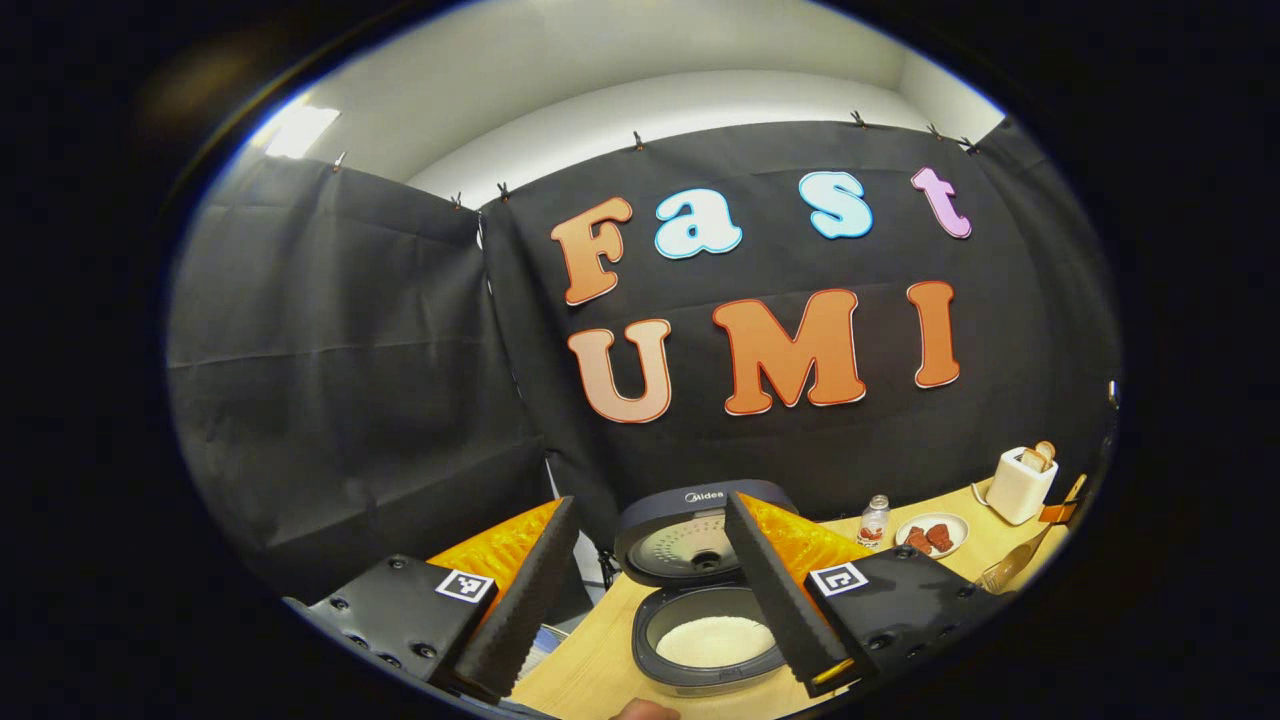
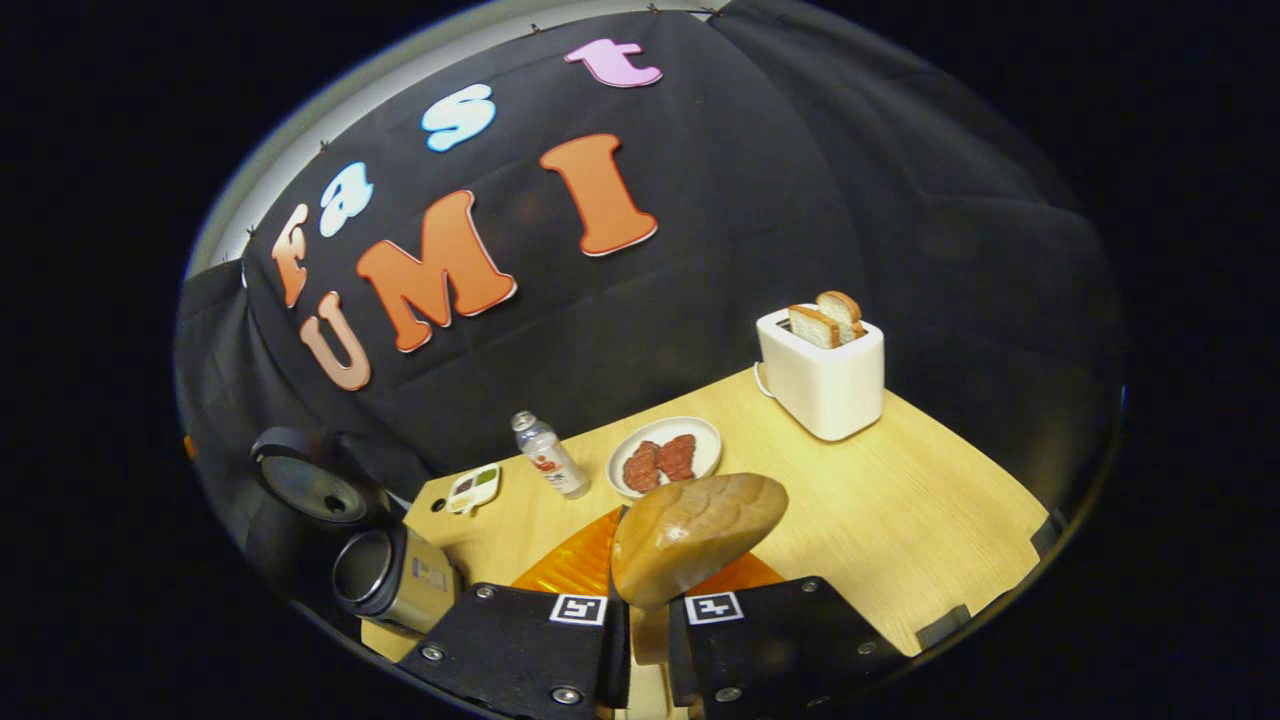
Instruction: Close the left gripper, press the button to open the rice cooker; take a wooden spoon from the chopstick holder with the right hand, scoop a spoonful of rice and pour it into the rice cooker, then put the wooden spoon back into the chopstick holder.
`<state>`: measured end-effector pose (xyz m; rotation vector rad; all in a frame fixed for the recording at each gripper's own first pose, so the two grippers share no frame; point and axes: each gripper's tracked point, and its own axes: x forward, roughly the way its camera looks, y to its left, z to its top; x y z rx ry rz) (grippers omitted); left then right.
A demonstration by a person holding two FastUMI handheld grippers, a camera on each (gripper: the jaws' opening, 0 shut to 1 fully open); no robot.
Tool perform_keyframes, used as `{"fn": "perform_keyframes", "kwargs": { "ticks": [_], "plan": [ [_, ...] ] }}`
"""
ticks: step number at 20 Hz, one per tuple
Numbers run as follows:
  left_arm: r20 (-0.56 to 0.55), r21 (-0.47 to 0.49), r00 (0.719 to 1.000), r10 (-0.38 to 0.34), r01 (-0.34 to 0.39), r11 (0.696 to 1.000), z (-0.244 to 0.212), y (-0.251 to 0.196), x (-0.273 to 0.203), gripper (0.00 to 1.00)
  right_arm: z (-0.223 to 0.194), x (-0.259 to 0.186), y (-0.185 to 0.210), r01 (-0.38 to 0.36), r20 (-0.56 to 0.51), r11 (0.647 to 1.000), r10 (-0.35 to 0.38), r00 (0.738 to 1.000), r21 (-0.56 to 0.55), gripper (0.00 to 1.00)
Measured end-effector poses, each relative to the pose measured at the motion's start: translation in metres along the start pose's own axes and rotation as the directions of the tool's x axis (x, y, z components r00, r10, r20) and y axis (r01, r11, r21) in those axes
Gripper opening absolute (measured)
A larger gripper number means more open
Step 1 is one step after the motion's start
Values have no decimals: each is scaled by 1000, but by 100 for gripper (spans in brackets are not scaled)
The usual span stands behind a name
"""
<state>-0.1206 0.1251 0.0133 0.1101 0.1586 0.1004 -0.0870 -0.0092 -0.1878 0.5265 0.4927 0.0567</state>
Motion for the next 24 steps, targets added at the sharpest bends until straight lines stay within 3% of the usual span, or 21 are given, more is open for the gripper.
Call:
{"fn": "perform_keyframes", "kwargs": {
  "ticks": [3,4,5,6,7,10,13,18,22,24],
  "plan": [
    [-25,-23,1000,-4,3,1000,-13,5,3,91,-12,-16,36,-75,-27,997,75,997,-4,14],
    [-33,-30,999,-5,4,1000,-18,7,4,91,-20,-20,48,-104,-41,994,104,994,-21,14],
    [-40,-33,999,-5,4,999,-22,11,4,99,-28,-22,57,-124,-55,991,122,991,-42,14],
    [-46,-32,999,-2,1,999,-24,13,5,95,-36,-24,65,-141,-70,988,136,988,-69,10],
    [-46,-29,999,3,-4,1000,-26,16,5,99,-46,-25,70,-143,-84,985,136,987,-94,15],
    [-50,-21,999,19,-20,1000,-28,28,6,99,-77,-25,82,-152,-116,968,130,985,-201,14],
    [-55,-20,998,33,-34,999,-32,41,6,99,-110,-13,77,-109,-161,932,55,985,-345,14],
    [-64,-10,997,39,-40,999,-38,53,5,95,-137,9,69,-27,-102,843,-34,994,-538,15],
    [-70,-20,997,44,-45,999,-42,62,6,99,-167,20,58,63,-33,798,-103,994,-599,15],
    [-73,-18,996,43,-44,999,-44,65,9,99,-168,18,60,88,14,775,-102,995,-626,11]
  ]
}}
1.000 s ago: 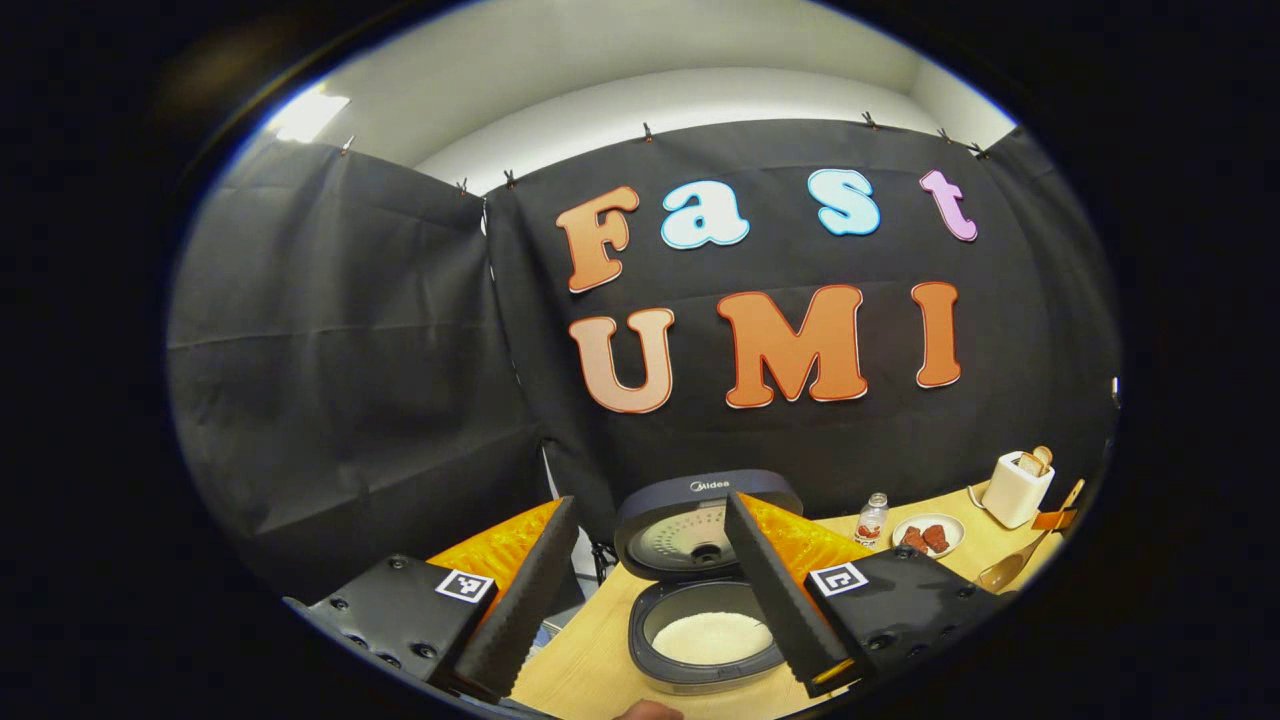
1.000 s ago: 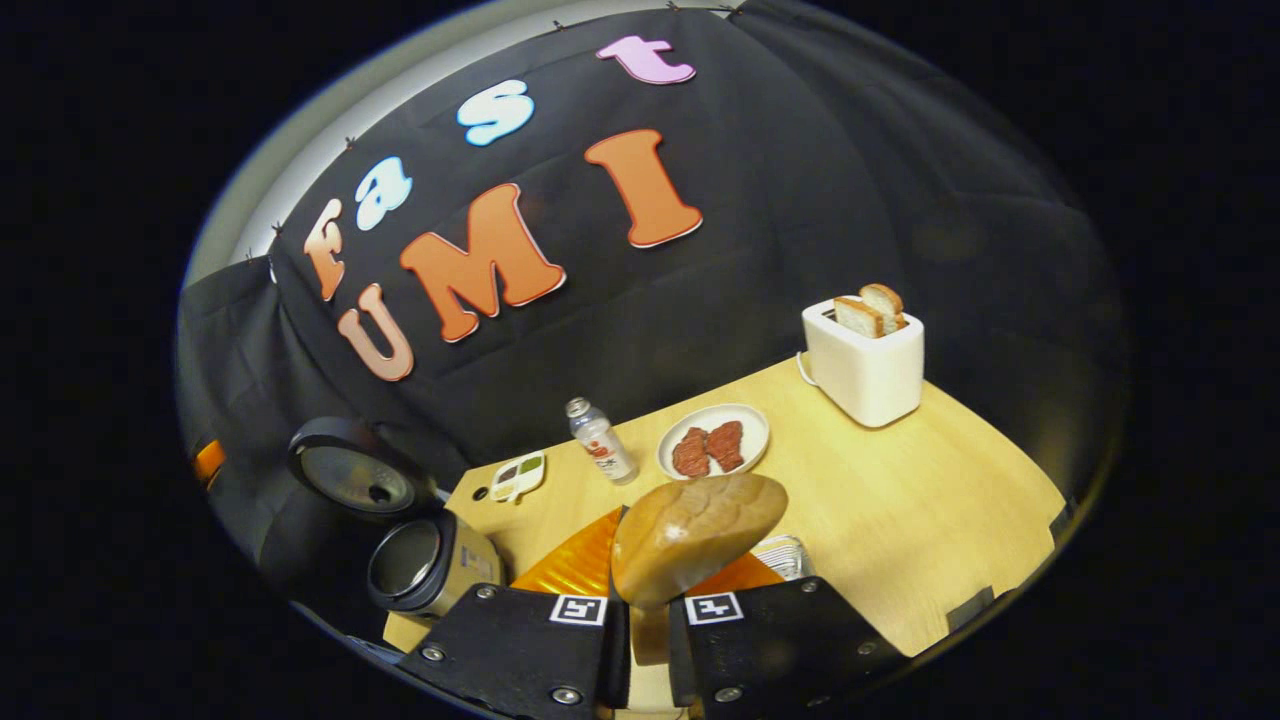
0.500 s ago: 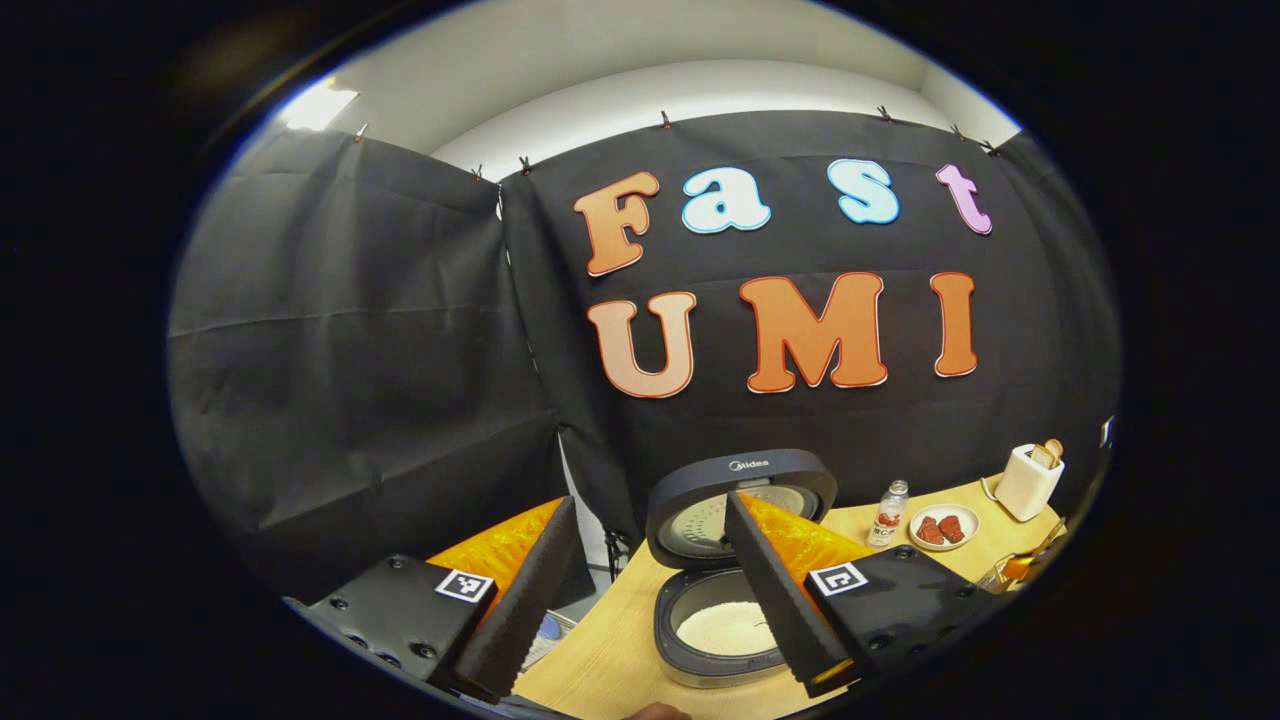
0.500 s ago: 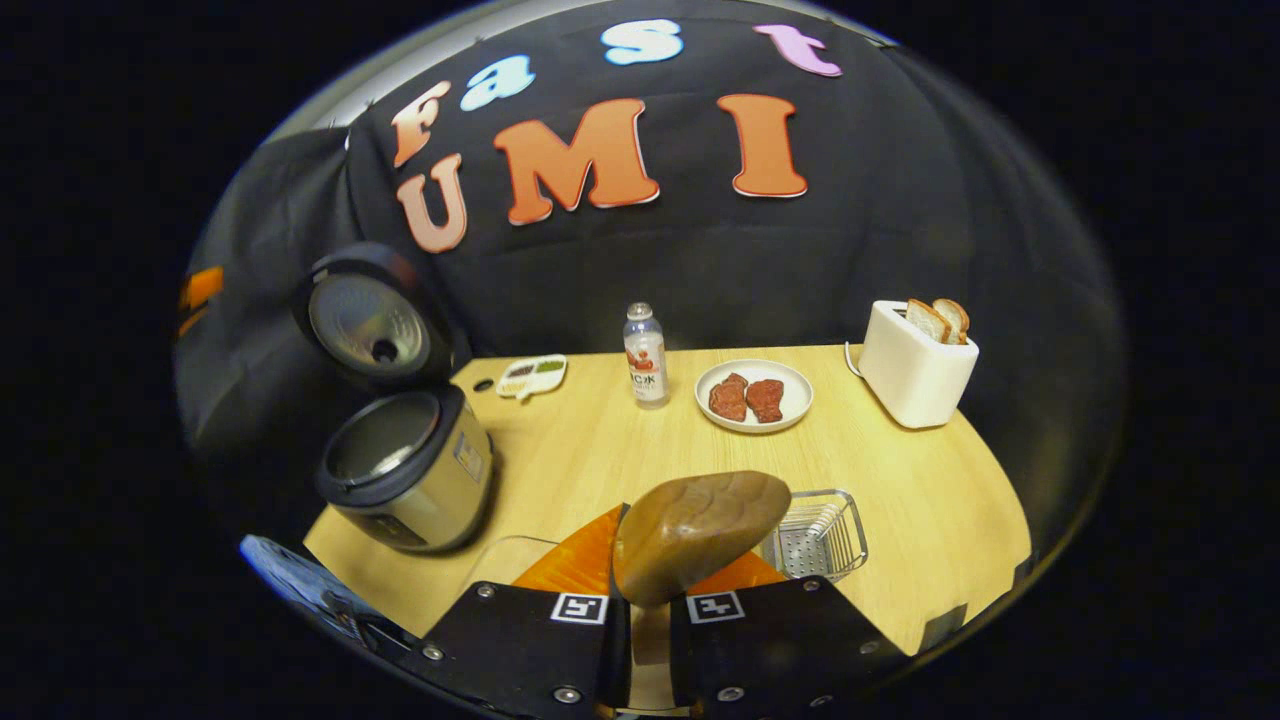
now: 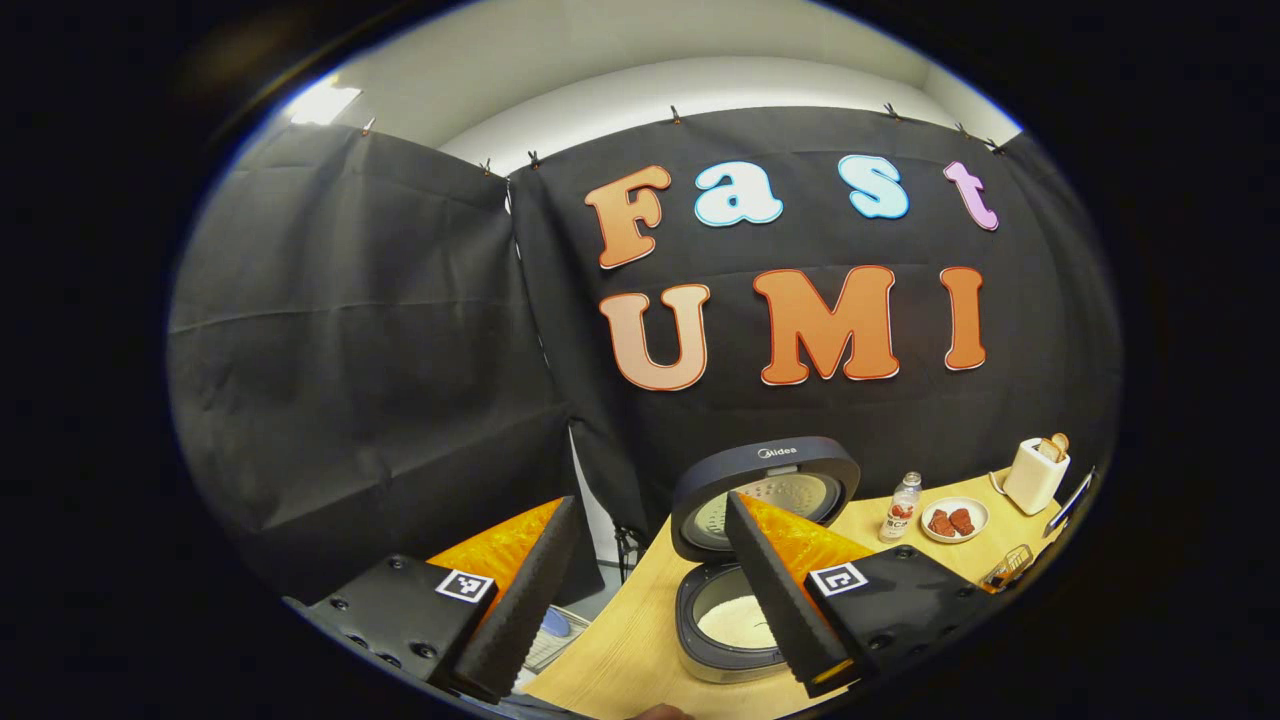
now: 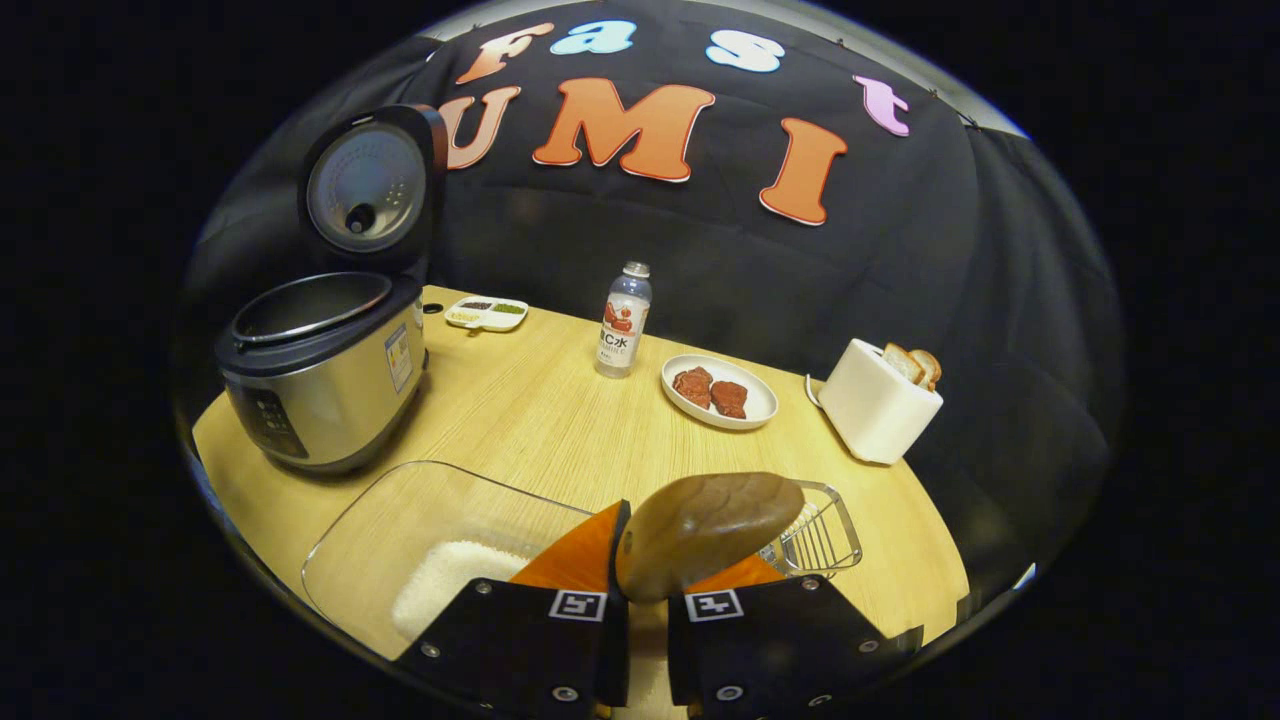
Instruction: Close the left gripper, press the button to open the rice cooker; take a wooden spoon from the chopstick holder with the right hand, scoop a spoonful of rice and pour it into the rice cooker, then put the wooden spoon back into the chopstick holder.
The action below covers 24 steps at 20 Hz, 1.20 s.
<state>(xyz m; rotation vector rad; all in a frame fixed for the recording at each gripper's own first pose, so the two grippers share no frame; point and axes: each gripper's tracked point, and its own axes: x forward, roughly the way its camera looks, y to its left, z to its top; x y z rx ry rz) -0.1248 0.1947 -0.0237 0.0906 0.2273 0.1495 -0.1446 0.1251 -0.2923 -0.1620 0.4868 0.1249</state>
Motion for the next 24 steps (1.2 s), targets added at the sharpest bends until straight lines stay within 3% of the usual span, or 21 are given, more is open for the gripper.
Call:
{"fn": "perform_keyframes", "kwargs": {
  "ticks": [3,5,10,13,16,18,20,22,23,24],
  "plan": [
    [-7,-3,1000,-11,11,1000,-4,1,6,99,-7,-1,18,-12,21,1000,13,1000,-15,19],
    [-15,-10,1000,-19,19,1000,-8,1,10,99,-4,-2,22,-13,55,1000,14,998,-15,15],
    [-24,-18,999,-43,42,999,-11,-1,18,99,-2,-6,28,-52,72,986,41,997,161,15],
    [-34,-23,998,-52,52,998,-16,-4,20,99,0,-10,51,-150,96,935,126,987,320,15],
    [-43,-19,997,-60,59,998,-20,-5,20,99,-2,-15,72,-205,98,915,182,978,348,14],
    [-46,-12,997,-64,63,998,-21,-4,25,99,-2,-18,83,-229,91,896,210,973,379,14],
    [-52,-11,996,-67,67,998,-22,-4,27,99,-5,-19,93,-250,72,857,244,967,451,14],
    [-58,-16,996,-69,68,998,-25,-1,28,99,-8,-17,95,-244,49,818,257,965,520,11],
    [-63,-17,996,-71,70,997,-27,-1,29,99,-9,-15,93,-236,36,800,260,965,552,15],
    [-68,-17,995,-71,70,997,-29,-1,30,100,-12,-13,92,-226,15,779,268,963,585,11]
  ]
}}
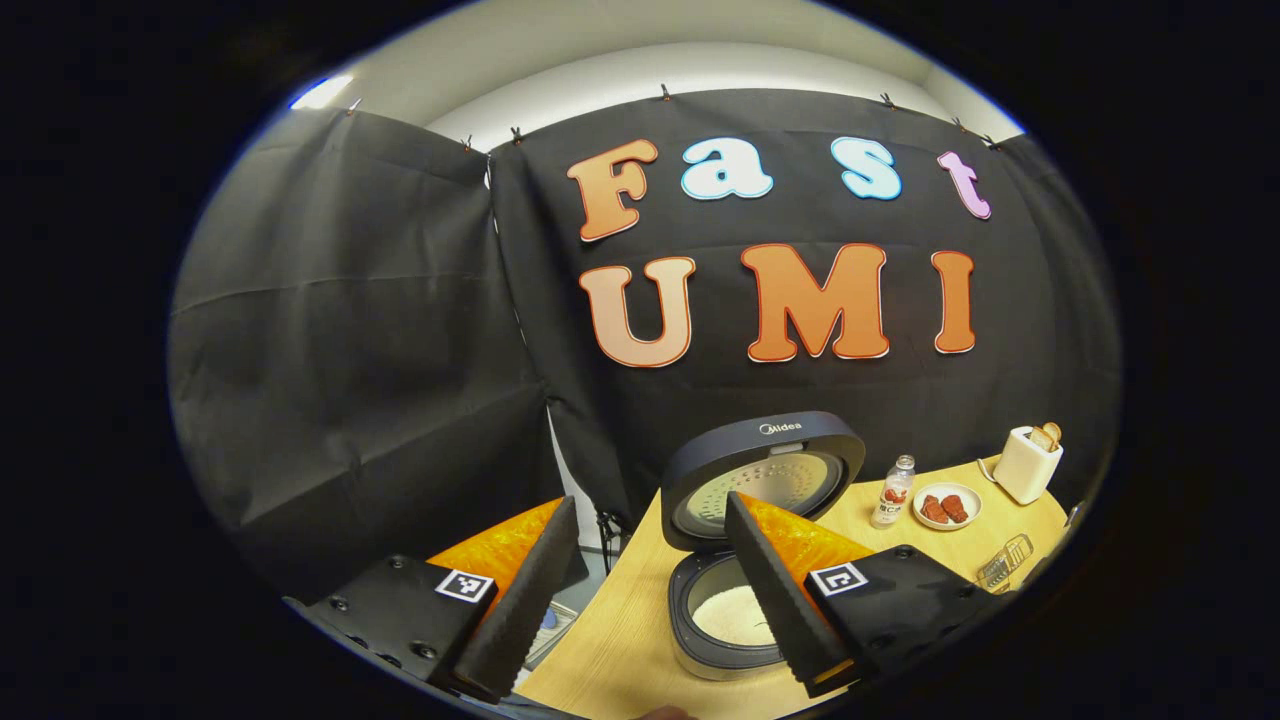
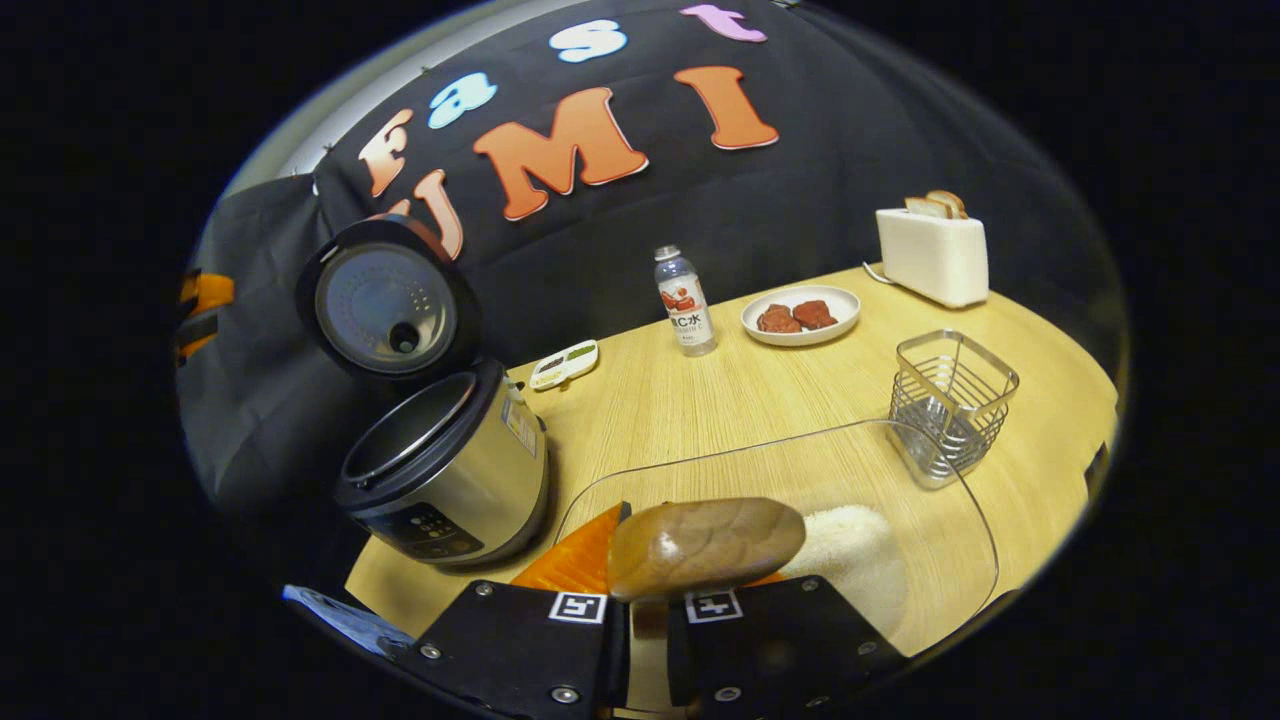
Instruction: Close the left gripper, press the button to open the rice cooker; take a wooden spoon from the chopstick holder with the right hand, scoop a spoonful of rice and pour it into the rice cooker, then put the wooden spoon back into the chopstick holder.
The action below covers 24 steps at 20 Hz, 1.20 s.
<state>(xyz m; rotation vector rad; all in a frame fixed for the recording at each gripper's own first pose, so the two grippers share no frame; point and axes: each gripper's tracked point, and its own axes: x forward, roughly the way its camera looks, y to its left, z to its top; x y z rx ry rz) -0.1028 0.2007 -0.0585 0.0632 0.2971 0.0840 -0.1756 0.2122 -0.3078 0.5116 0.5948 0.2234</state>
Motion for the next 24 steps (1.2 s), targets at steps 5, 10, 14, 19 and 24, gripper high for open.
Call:
{"fn": "perform_keyframes", "kwargs": {
  "ticks": [5,10,14,19,24],
  "plan": [
    [-15,9,1000,1,0,1000,-6,3,1,99,-3,7,-10,18,-81,971,1,997,238,11],
    [-6,14,1000,-3,3,1000,-2,0,0,100,3,5,-15,-36,-94,901,85,992,432,14],
    [-2,14,1000,-5,5,1000,1,-6,2,95,17,2,-22,-85,-72,829,149,986,552,14],
    [5,17,1000,1,-1,1000,4,-12,-1,99,49,-14,-42,-159,-3,732,215,977,662,14],
    [19,-3,1000,2,-2,1000,10,-21,-3,91,103,-38,-43,-283,126,580,296,947,764,14]
  ]
}}
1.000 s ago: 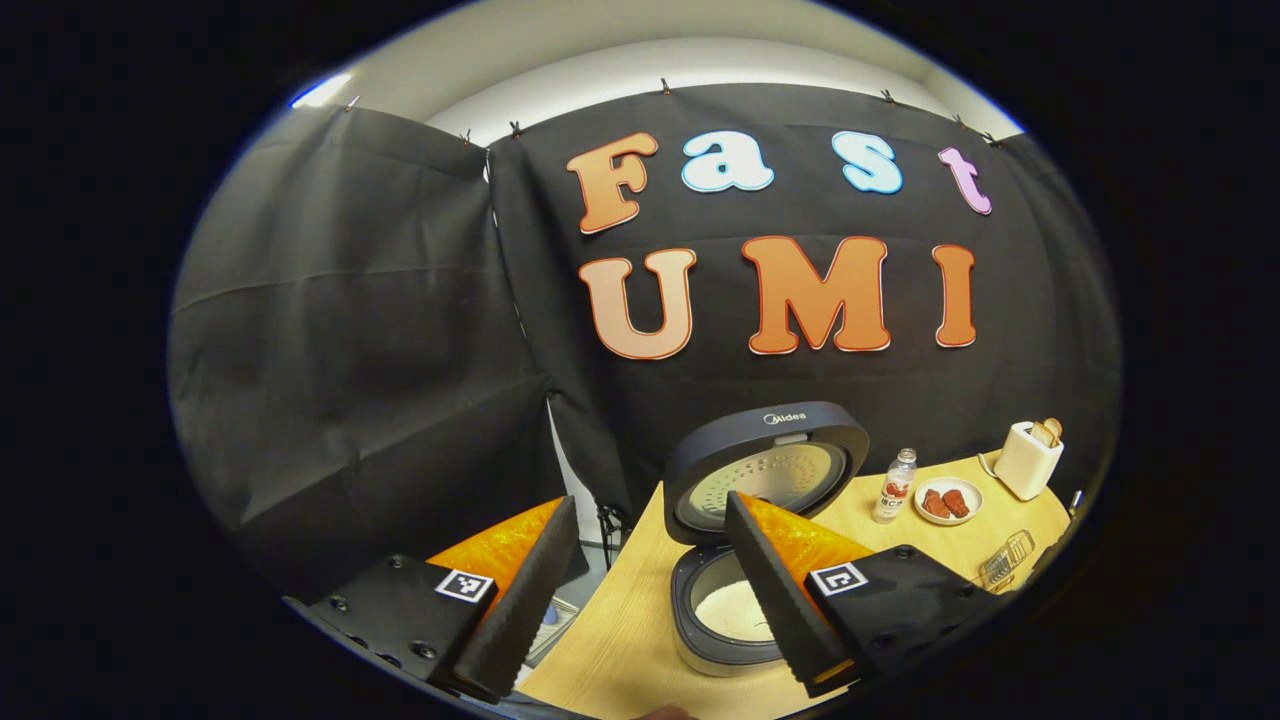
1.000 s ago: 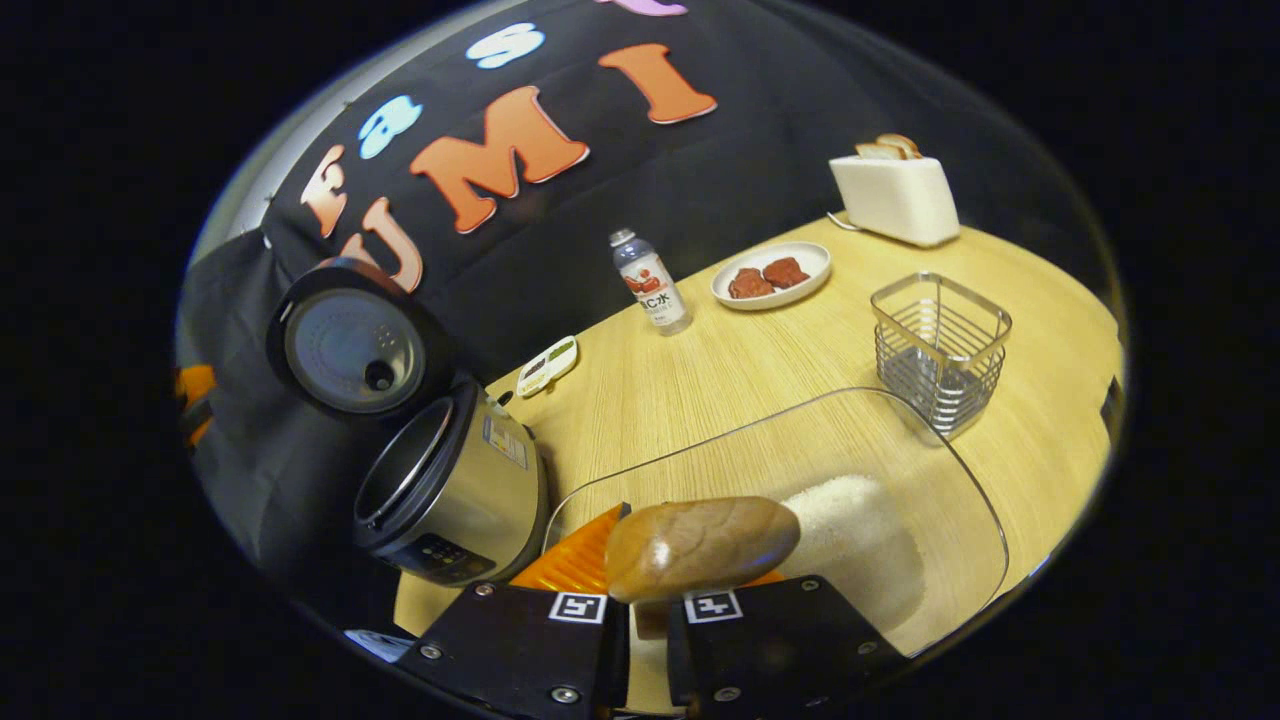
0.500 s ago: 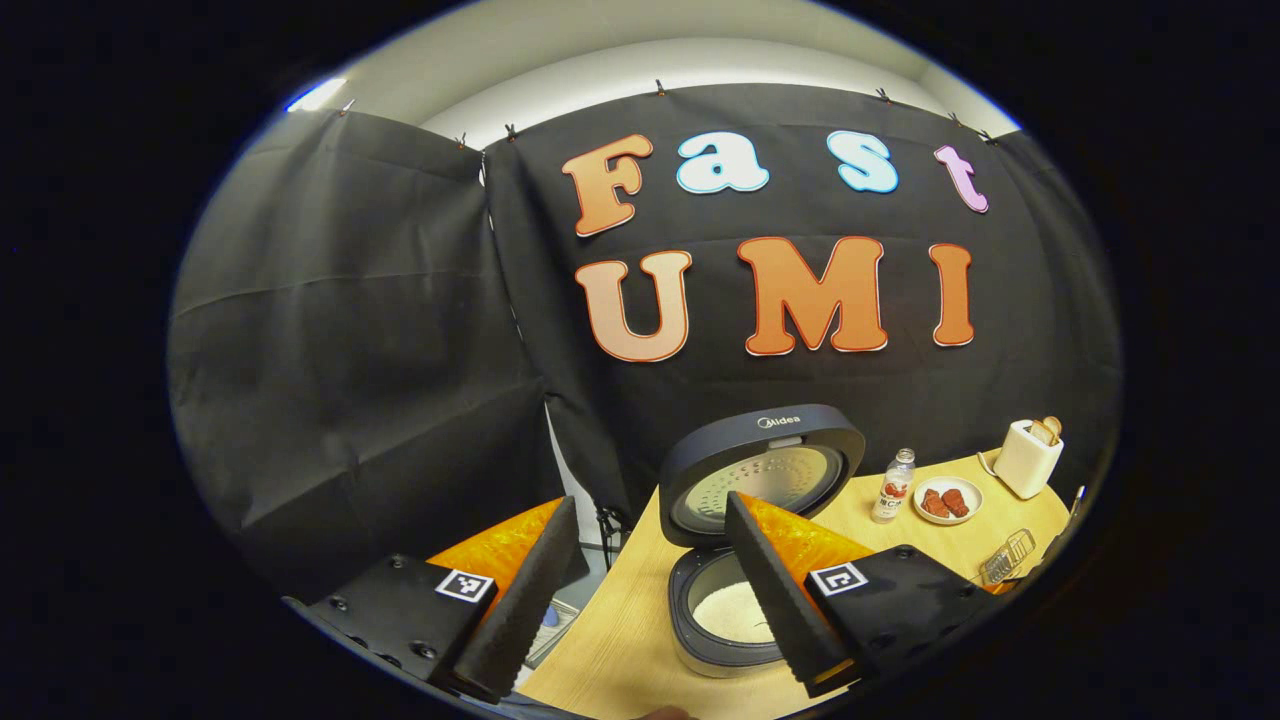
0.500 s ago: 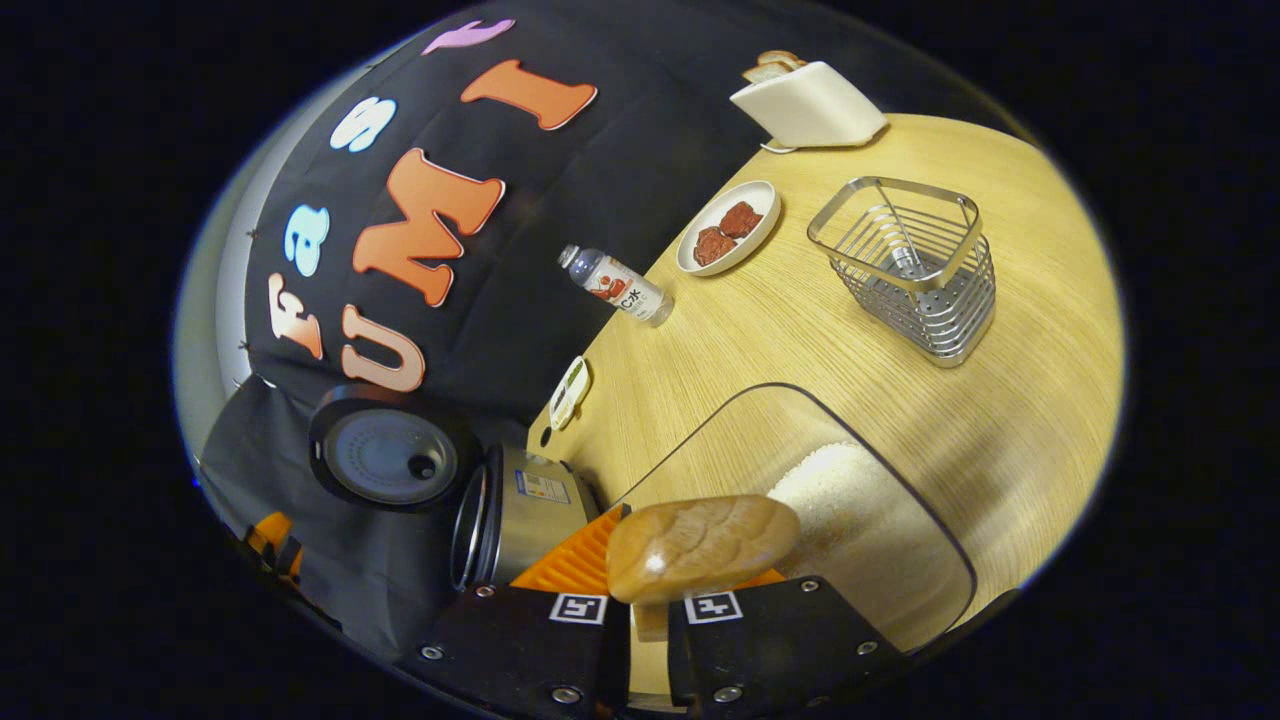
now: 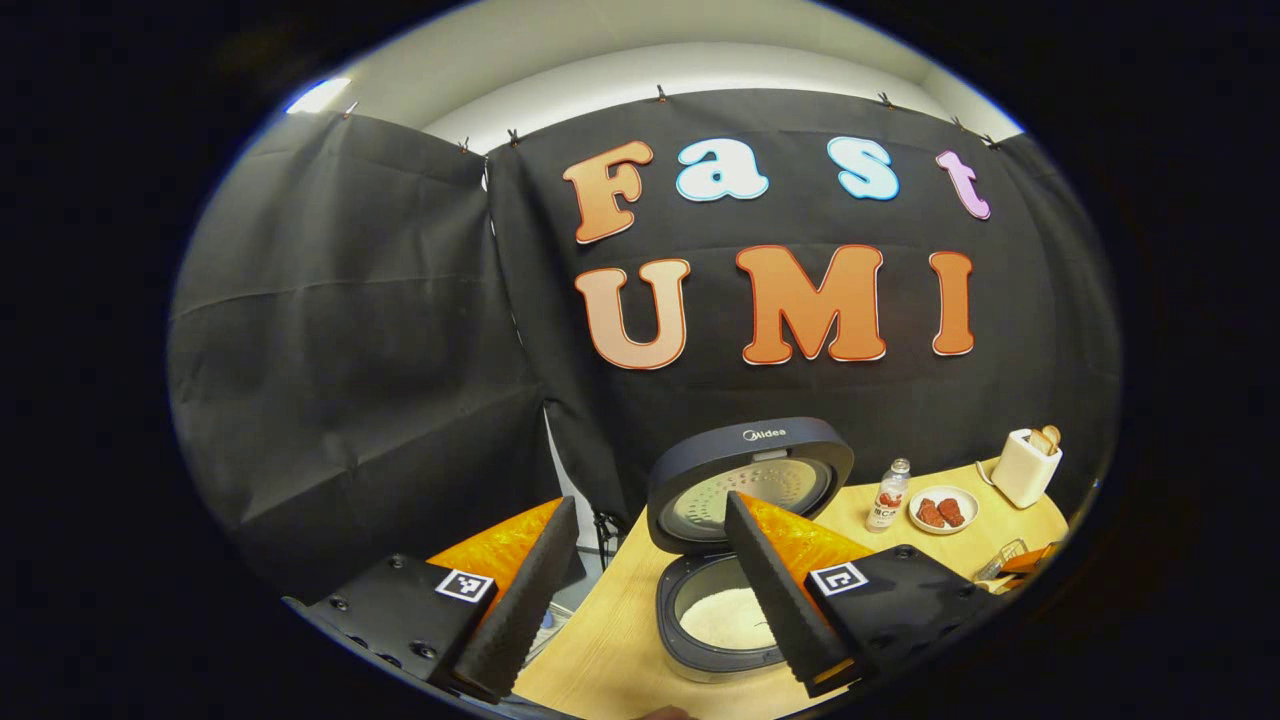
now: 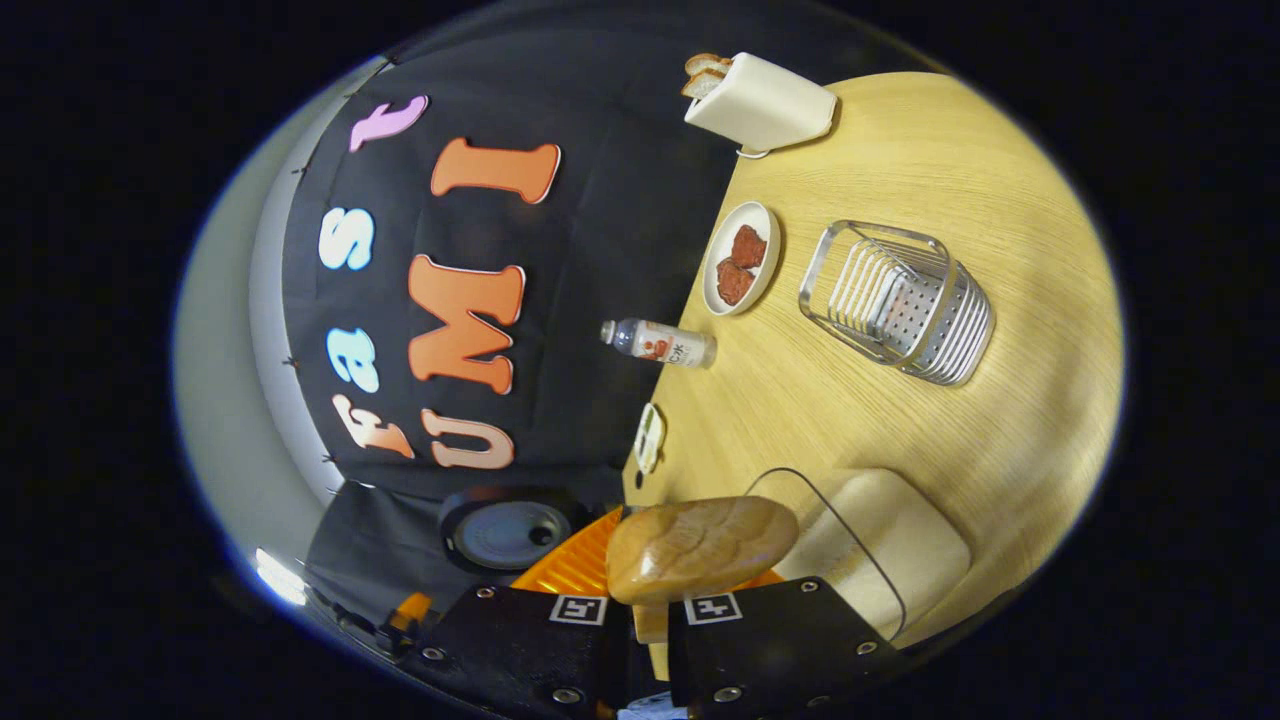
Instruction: Close the left gripper, press the button to open the rice cooker; take a wooden spoon from the chopstick holder with the right hand, scoop a spoonful of rice and pour it into the rice cooker, then put the wooden spoon back into the chopstick holder.
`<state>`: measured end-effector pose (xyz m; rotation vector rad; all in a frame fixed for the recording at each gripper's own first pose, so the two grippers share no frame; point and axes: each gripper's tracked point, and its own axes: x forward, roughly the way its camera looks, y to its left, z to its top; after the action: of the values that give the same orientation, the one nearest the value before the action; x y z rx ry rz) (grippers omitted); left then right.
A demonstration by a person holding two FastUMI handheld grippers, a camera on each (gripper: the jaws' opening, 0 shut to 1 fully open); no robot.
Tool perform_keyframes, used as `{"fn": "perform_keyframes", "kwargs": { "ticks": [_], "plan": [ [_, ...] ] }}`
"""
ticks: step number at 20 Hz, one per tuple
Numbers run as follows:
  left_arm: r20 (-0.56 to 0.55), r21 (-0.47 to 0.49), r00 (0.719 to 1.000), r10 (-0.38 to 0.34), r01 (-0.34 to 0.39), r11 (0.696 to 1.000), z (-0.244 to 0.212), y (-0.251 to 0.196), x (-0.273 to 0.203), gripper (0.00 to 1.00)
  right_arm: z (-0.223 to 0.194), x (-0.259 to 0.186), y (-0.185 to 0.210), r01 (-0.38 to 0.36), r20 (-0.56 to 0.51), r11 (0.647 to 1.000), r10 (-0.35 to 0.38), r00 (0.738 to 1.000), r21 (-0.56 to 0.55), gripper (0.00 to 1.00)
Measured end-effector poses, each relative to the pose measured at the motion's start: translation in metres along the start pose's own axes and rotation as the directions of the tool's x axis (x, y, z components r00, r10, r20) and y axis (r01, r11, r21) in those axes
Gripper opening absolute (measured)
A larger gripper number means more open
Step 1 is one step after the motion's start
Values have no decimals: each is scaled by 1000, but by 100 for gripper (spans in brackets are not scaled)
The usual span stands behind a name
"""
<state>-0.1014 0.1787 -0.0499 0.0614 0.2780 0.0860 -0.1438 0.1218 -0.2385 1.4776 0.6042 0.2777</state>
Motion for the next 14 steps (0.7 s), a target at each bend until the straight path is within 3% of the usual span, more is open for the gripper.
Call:
{"fn": "perform_keyframes", "kwargs": {
  "ticks": [1,2,5,7,9,12,13,14],
  "plan": [
    [5,-5,1000,0,0,1000,1,-3,0,92,4,0,12,-32,0,999,32,999,39,14],
    [9,-10,1000,-3,4,1000,4,-6,-1,100,8,2,25,-67,4,995,67,998,78,14],
    [24,-33,1000,2,-1,999,6,-11,-5,100,10,11,55,-144,-9,973,148,989,179,14],
    [29,-44,1000,11,-10,999,6,-6,-11,99,7,25,70,-158,-34,964,169,985,214,14],
    [35,-48,999,21,-19,999,7,2,-17,99,-2,39,86,-167,-66,961,185,980,220,14],
    [59,-26,997,45,-43,999,10,20,-28,91,-19,57,121,-194,-120,963,218,968,185,14],
    [70,-16,996,56,-55,998,14,29,-32,100,-25,64,133,-205,-139,963,230,963,173,14],
    [77,-4,995,67,-66,998,15,37,-38,98,-32,71,144,-214,-156,964,239,959,159,14]
  ]
}}
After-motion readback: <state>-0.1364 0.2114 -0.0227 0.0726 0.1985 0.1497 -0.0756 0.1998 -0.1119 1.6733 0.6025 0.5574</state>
